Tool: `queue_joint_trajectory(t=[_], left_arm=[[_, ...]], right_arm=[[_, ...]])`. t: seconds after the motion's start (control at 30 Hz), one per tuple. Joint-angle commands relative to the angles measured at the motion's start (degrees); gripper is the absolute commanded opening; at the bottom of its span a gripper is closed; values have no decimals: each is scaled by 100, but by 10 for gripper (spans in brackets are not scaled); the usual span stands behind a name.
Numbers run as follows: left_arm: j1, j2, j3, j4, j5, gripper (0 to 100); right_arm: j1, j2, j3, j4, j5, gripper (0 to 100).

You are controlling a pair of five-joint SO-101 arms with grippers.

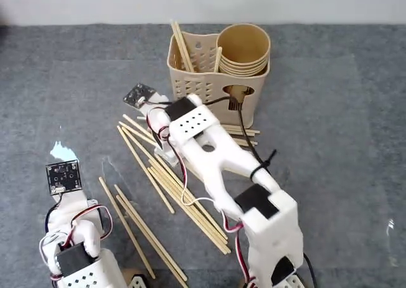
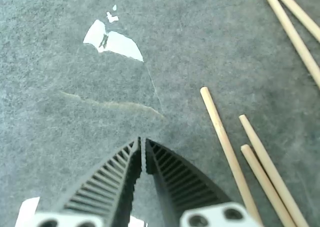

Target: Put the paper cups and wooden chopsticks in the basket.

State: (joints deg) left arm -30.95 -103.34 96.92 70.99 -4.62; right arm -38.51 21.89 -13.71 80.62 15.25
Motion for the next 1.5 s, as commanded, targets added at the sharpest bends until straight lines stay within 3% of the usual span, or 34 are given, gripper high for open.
queue_joint_trajectory(t=[0.0,0.63,0.93,1.2,1.47], left_arm=[[26,-97,-48,18,-26,14],[26,-97,-48,18,-26,14],[26,-97,-48,18,-26,14],[26,-97,-48,18,-26,14],[26,-97,-48,18,-26,14]], right_arm=[[-22,-857,-176,330,53,9],[-4,-3503,-176,330,18,9],[22,-4207,-176,-251,18,9],[514,-4127,-141,-1596,-9,9],[936,-3310,-167,-3319,-747,9]])
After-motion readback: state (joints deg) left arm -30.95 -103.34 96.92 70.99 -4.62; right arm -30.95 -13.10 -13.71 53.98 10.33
